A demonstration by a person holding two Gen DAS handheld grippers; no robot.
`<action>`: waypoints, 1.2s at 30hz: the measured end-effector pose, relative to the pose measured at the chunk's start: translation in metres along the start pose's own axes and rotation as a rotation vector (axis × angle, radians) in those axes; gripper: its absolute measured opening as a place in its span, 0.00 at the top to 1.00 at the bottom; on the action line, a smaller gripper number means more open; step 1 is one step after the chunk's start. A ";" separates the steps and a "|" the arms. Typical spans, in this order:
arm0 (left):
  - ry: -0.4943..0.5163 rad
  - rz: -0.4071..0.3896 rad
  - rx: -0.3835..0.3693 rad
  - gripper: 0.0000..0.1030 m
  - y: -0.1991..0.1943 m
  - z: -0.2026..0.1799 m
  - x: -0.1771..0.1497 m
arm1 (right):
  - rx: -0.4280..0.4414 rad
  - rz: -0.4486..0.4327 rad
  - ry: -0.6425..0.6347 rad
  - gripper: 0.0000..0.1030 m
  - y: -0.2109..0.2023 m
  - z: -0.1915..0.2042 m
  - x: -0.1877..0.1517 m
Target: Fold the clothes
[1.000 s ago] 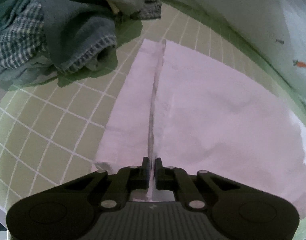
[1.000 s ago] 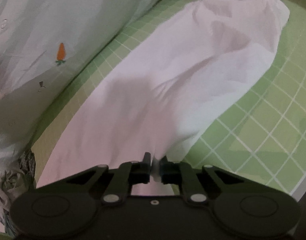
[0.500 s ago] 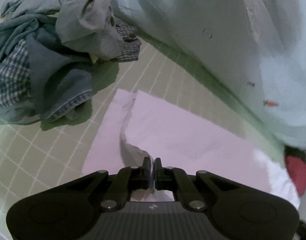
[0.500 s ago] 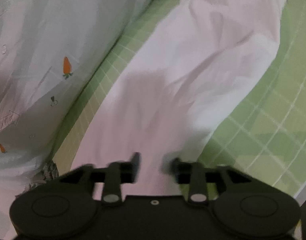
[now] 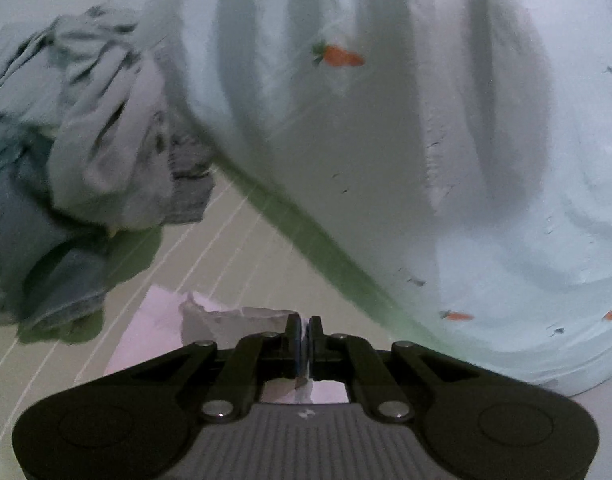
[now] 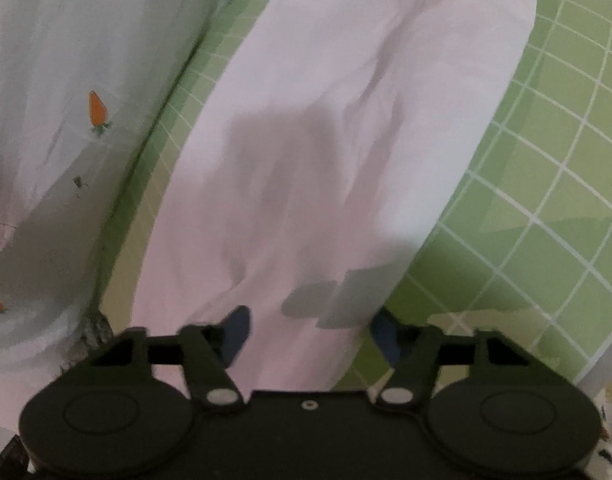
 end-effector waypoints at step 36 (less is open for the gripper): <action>-0.068 0.076 0.462 0.90 -0.004 0.159 -0.069 | 0.002 0.078 -0.127 0.47 0.007 0.019 0.019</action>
Point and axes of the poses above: each gripper's, at about its wrist camera, not at the fingertips, and y roughly the way its jaws point, z to its left, x to its top, the point moved 4 cm from there along y, roughly the way its jaws point, and after that the axes turned 11 degrees about -y, right-handed, at the moved point
